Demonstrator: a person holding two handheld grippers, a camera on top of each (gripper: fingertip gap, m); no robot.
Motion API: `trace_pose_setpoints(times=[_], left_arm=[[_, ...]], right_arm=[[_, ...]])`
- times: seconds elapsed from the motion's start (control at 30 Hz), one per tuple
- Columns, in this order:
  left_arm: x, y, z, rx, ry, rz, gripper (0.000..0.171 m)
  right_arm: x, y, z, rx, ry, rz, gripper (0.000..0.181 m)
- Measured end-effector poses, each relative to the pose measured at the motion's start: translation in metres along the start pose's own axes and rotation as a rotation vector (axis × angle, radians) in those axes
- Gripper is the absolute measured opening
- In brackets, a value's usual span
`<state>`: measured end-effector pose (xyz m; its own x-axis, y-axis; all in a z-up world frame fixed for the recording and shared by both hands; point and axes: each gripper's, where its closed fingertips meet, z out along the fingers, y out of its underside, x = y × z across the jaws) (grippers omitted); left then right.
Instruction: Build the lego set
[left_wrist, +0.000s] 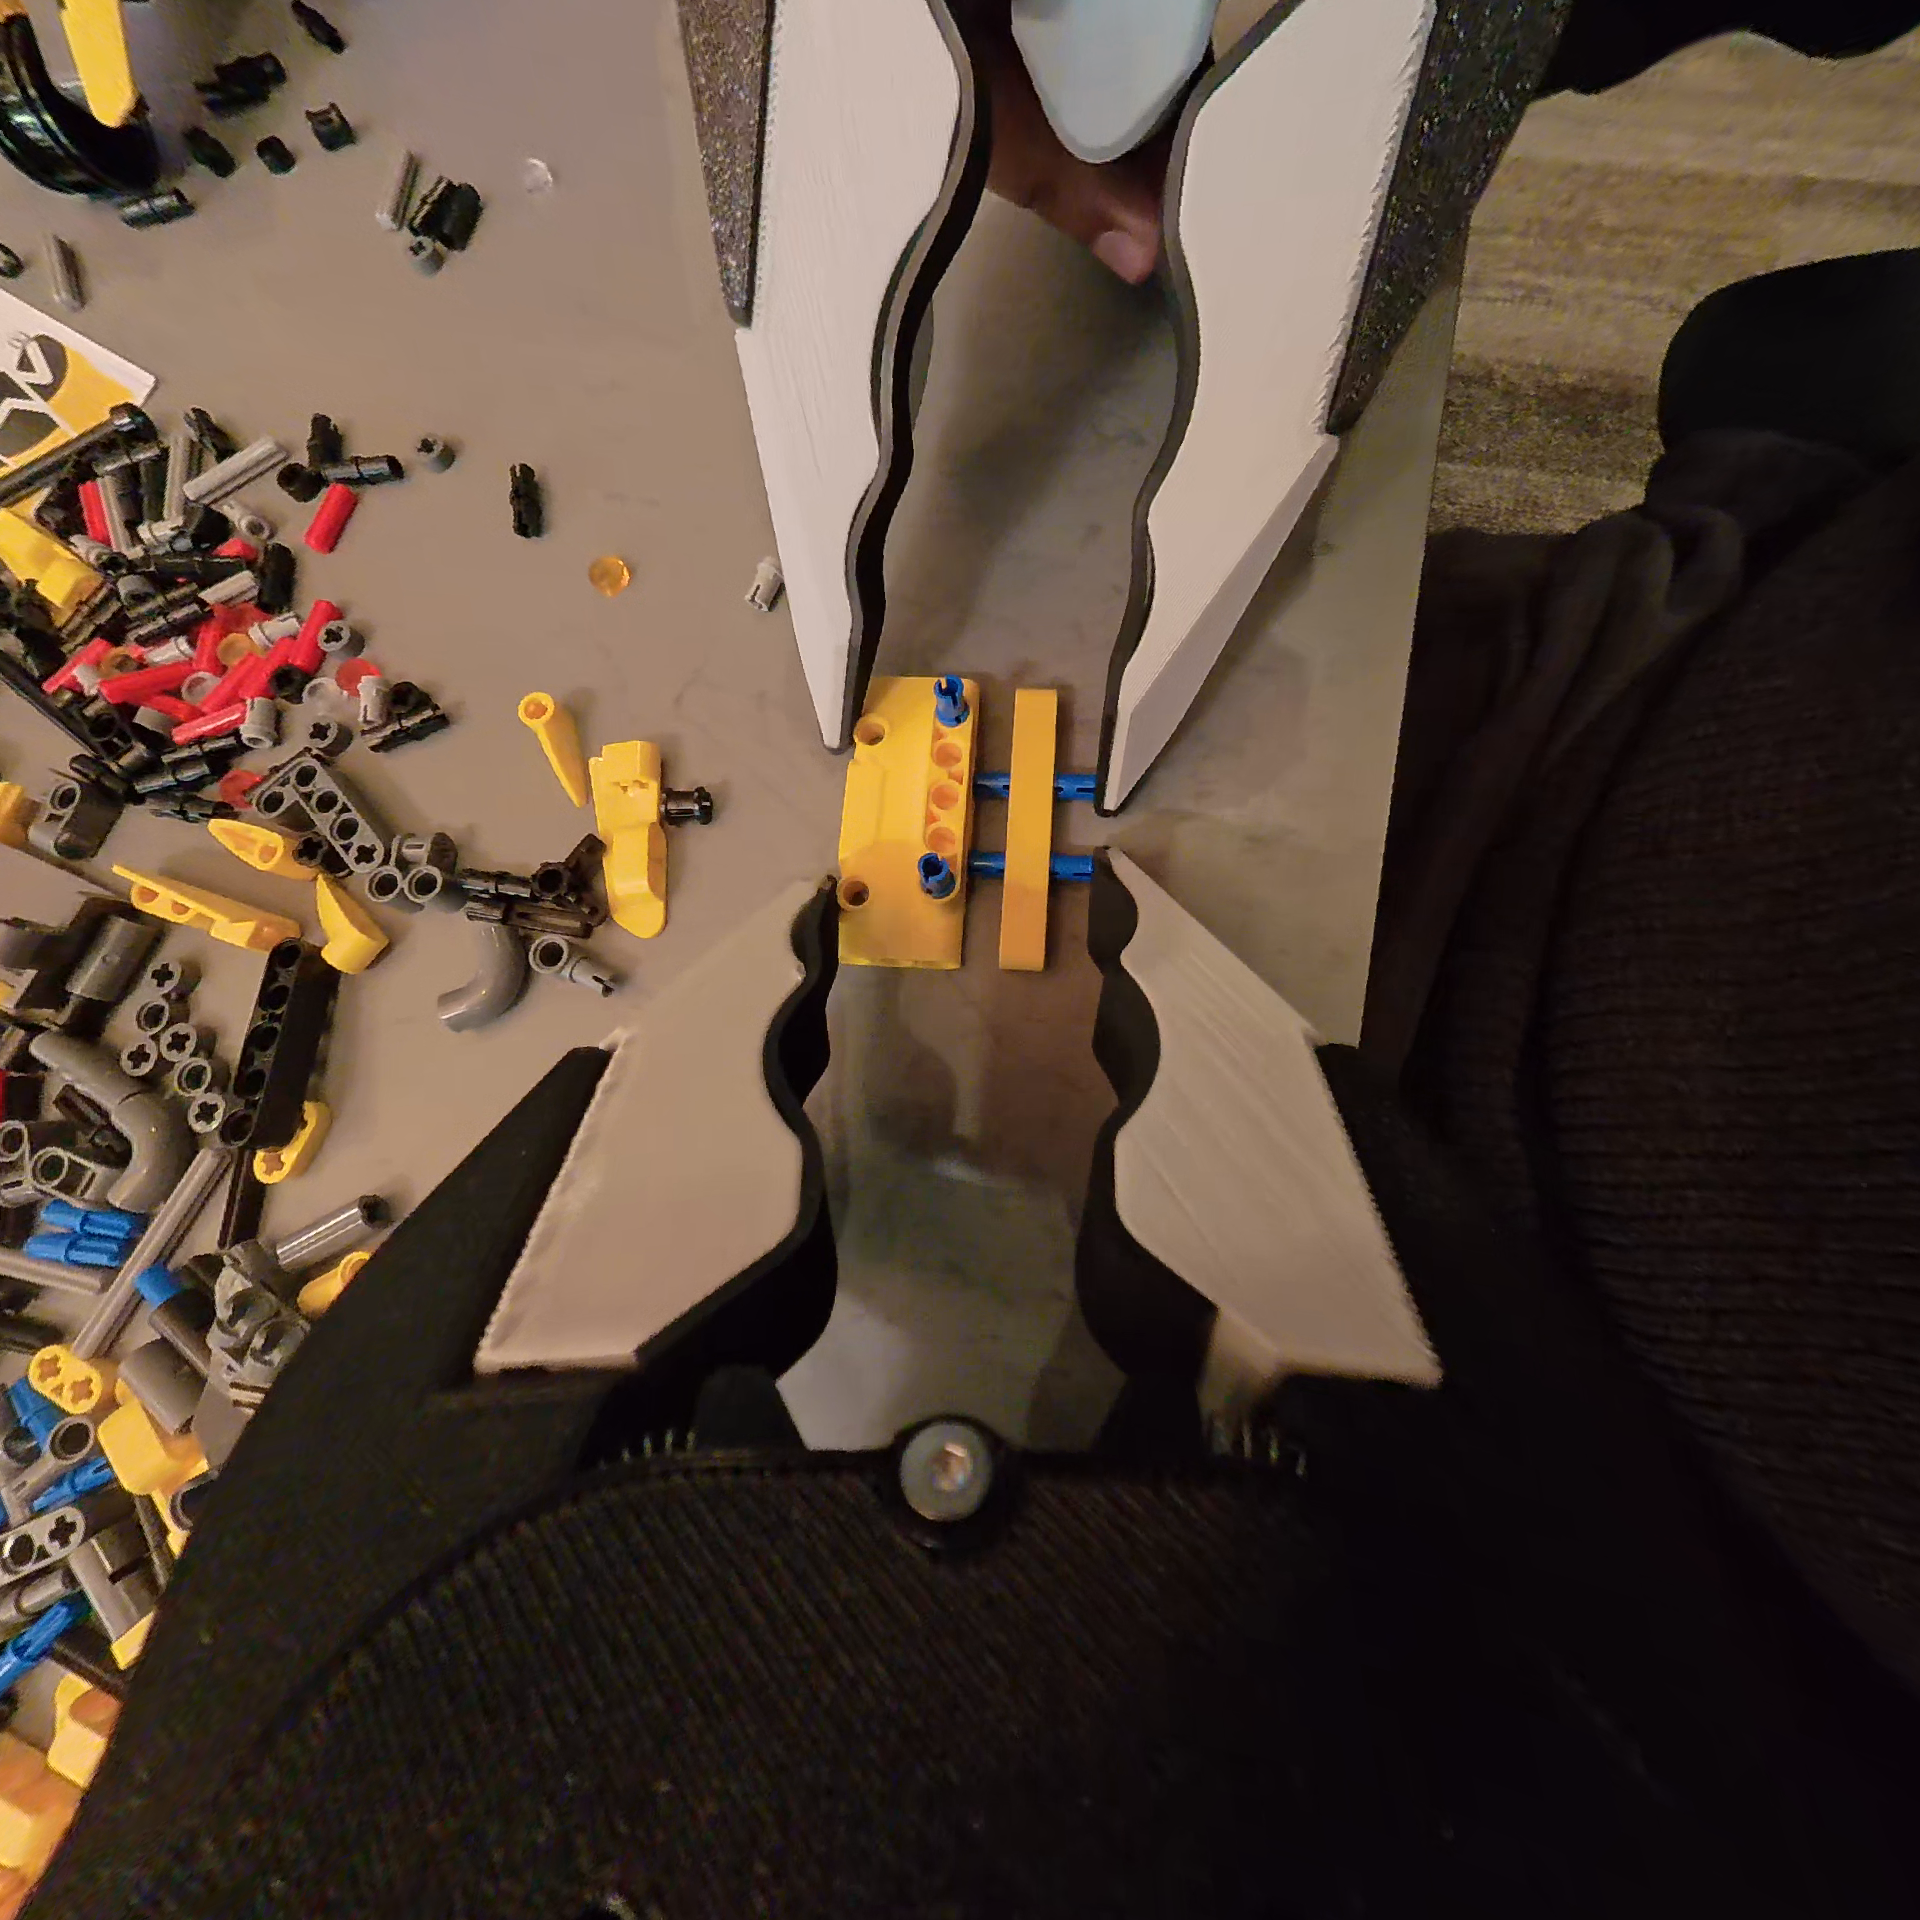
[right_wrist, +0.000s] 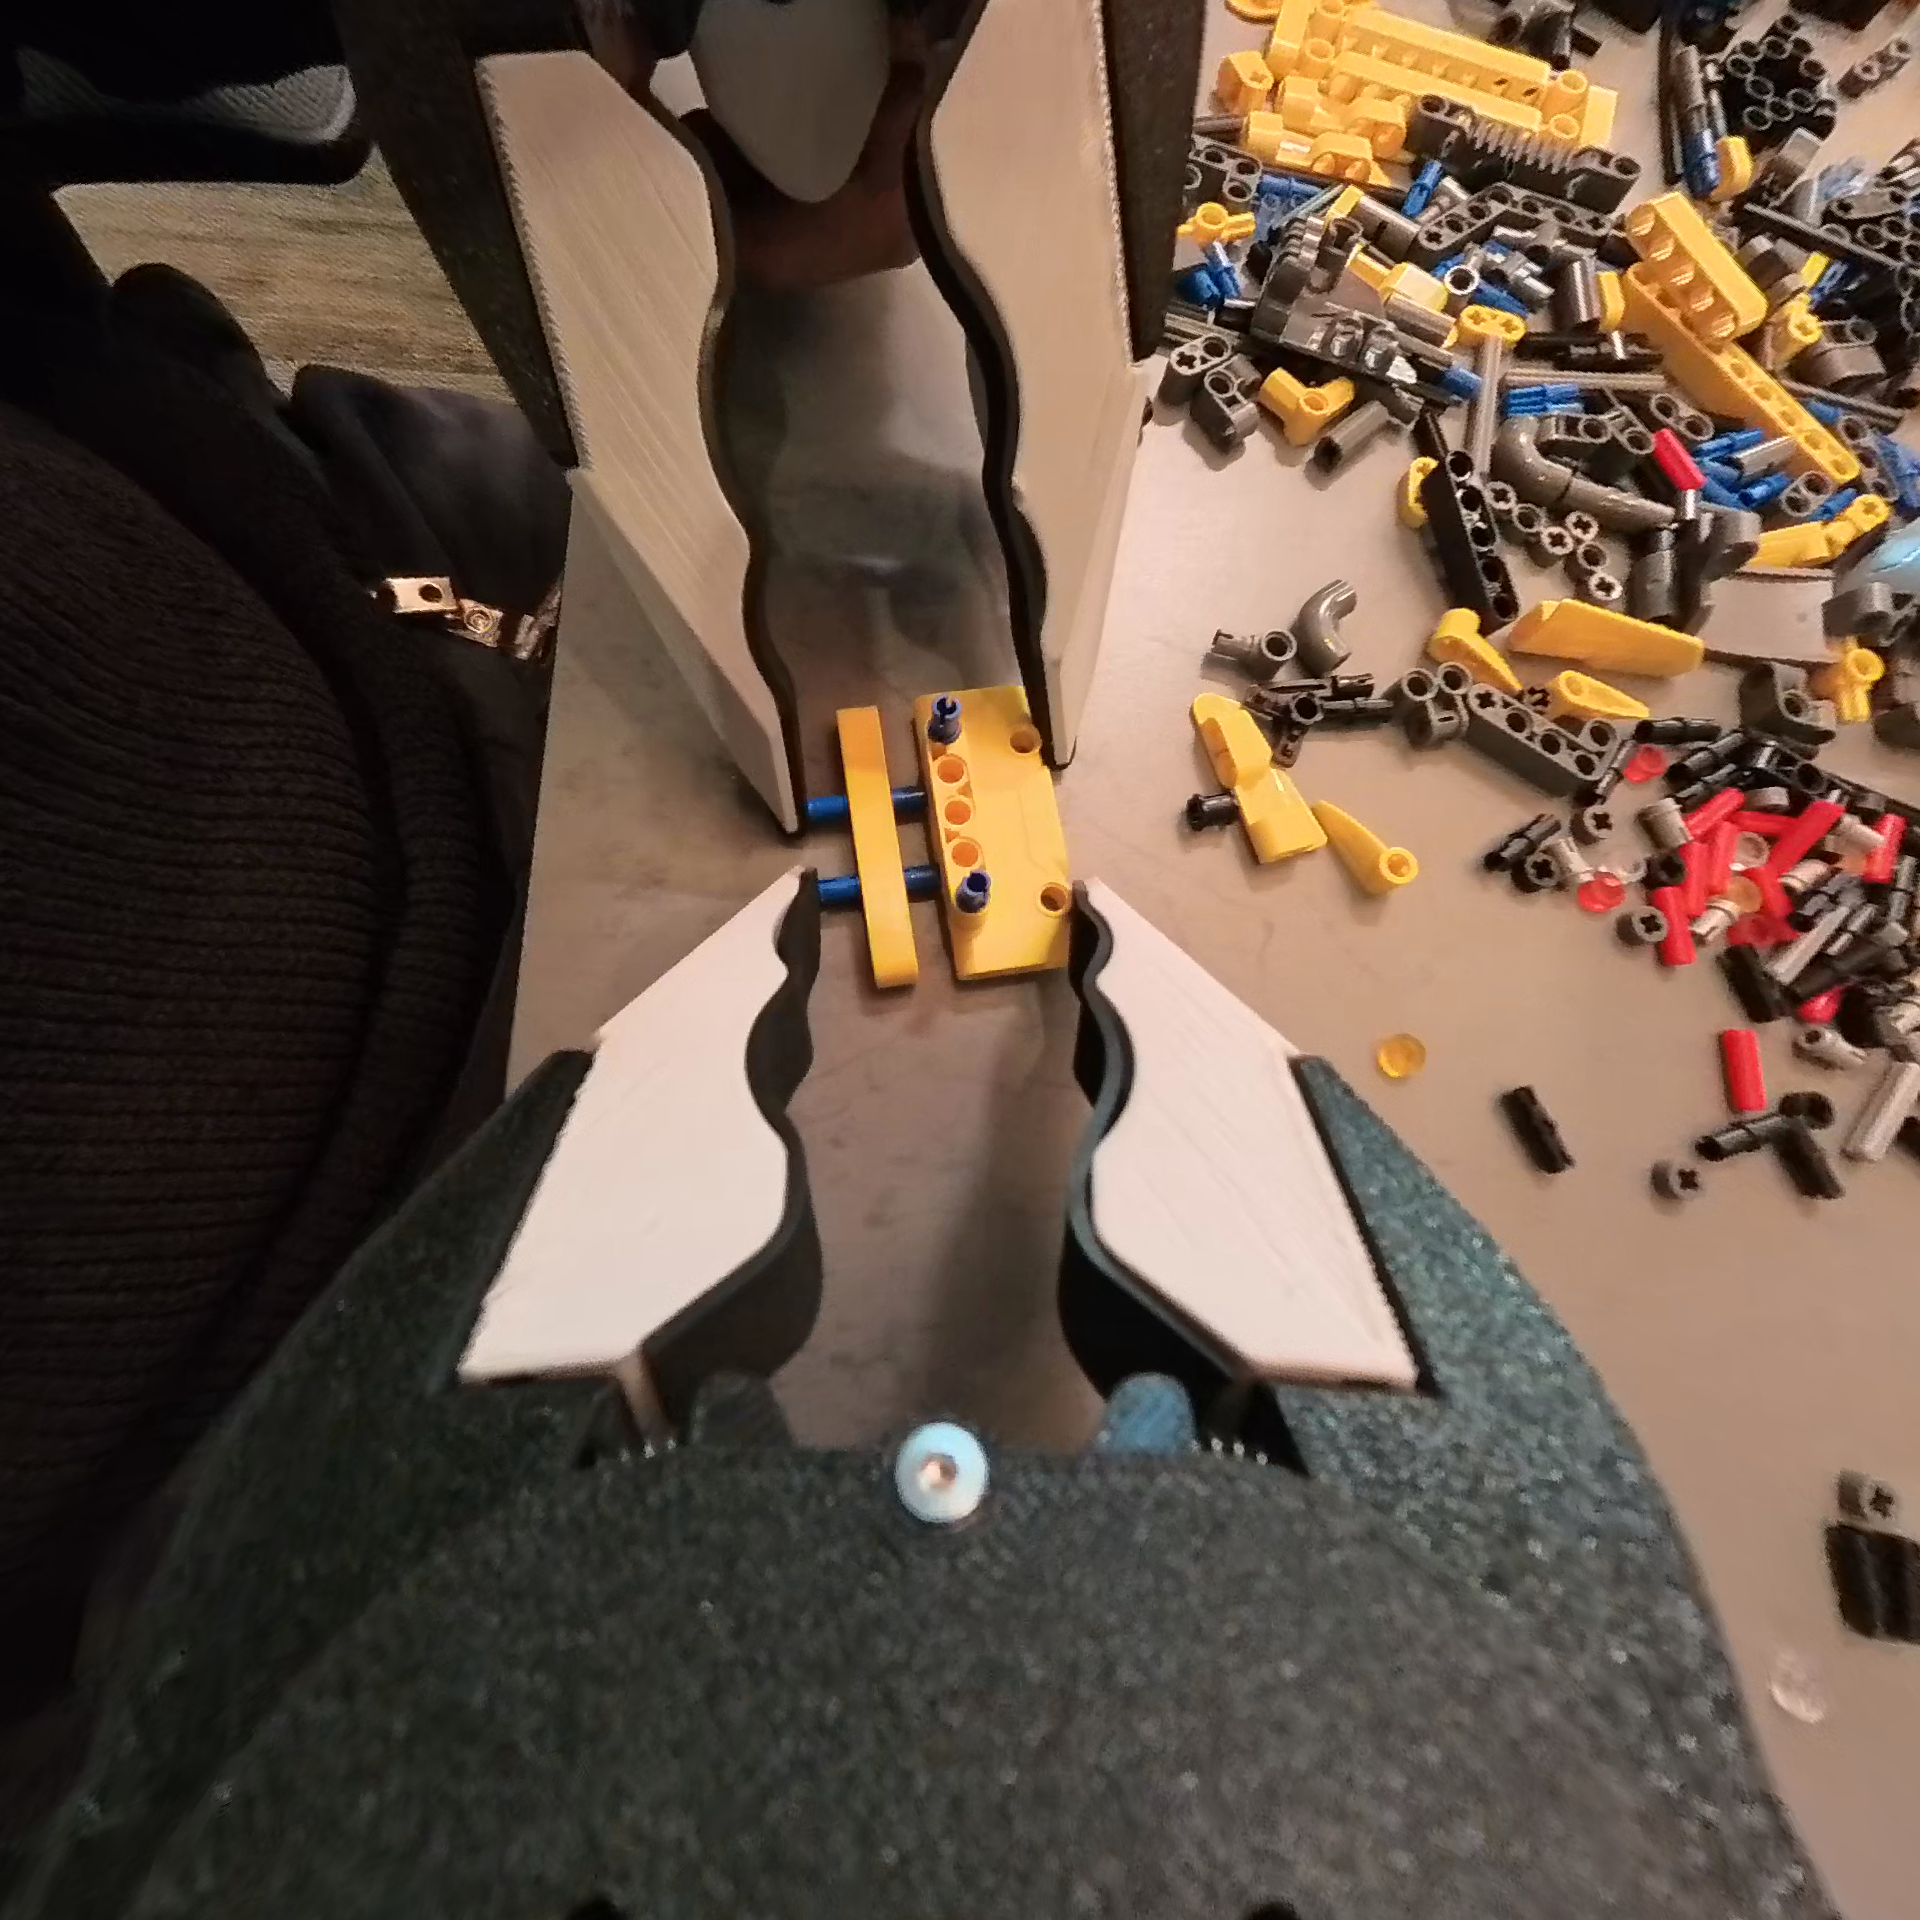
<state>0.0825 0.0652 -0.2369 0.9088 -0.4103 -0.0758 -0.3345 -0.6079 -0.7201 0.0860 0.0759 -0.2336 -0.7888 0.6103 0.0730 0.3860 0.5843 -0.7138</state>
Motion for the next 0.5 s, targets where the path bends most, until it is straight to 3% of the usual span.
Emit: trace_pose_setpoints(times=[0.5], left_arm=[[-0.0005,-0.0005,-0.0001,0.003,-0.007,0.018,0.045]], right_arm=[[0.0001,-0.0007,0.0014,-0.017,-0.049,-0.047,0.047]])
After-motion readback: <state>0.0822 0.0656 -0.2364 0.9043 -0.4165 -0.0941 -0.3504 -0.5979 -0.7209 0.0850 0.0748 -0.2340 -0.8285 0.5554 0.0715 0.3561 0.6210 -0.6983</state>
